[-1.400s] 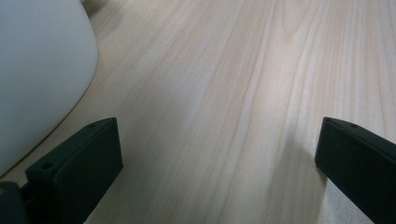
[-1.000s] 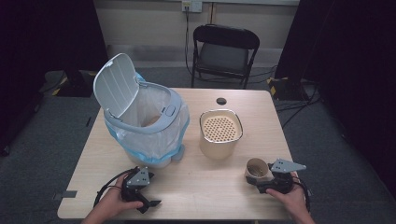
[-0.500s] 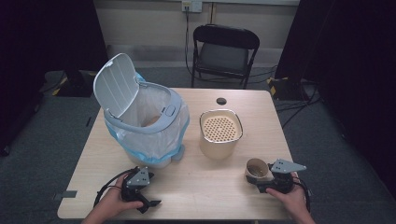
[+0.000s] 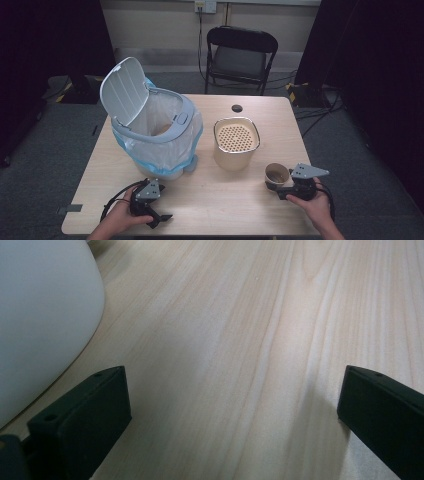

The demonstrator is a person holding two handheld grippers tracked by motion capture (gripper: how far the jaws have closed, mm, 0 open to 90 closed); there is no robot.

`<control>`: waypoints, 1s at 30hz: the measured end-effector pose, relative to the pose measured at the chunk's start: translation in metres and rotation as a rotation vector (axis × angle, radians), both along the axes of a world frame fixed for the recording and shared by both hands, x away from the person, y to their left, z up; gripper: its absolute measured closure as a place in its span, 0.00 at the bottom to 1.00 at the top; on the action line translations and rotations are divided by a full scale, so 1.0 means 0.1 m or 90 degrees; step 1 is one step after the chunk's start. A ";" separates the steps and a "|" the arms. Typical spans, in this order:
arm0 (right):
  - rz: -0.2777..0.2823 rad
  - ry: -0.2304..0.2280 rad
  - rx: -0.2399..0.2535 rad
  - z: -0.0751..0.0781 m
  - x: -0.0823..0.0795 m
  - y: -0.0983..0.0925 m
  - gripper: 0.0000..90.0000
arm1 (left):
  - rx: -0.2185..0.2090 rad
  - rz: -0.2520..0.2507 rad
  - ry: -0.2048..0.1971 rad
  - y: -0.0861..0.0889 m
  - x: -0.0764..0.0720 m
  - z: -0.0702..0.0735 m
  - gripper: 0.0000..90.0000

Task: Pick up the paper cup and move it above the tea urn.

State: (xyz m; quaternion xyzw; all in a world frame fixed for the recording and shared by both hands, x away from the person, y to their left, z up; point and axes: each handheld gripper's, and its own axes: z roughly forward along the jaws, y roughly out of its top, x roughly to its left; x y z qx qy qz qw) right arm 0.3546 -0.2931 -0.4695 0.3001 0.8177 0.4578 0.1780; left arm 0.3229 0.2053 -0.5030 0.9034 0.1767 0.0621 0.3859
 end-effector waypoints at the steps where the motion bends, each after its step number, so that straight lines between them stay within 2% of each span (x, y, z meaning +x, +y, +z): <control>1: 0.000 0.000 0.000 0.00 0.00 0.00 0.31 | 0.000 0.000 0.000 0.00 0.00 0.00 0.00; 4: -0.010 0.003 -0.010 0.03 0.09 0.01 0.32 | 0.000 0.000 0.000 0.00 0.00 0.00 0.00; 18: -0.030 0.005 -0.011 0.15 0.34 -0.01 0.32 | 0.000 0.000 0.000 0.00 0.00 0.00 0.00; 30: -0.034 -0.001 -0.031 0.23 0.58 -0.09 0.32 | 0.000 0.000 0.000 0.00 0.00 0.00 0.00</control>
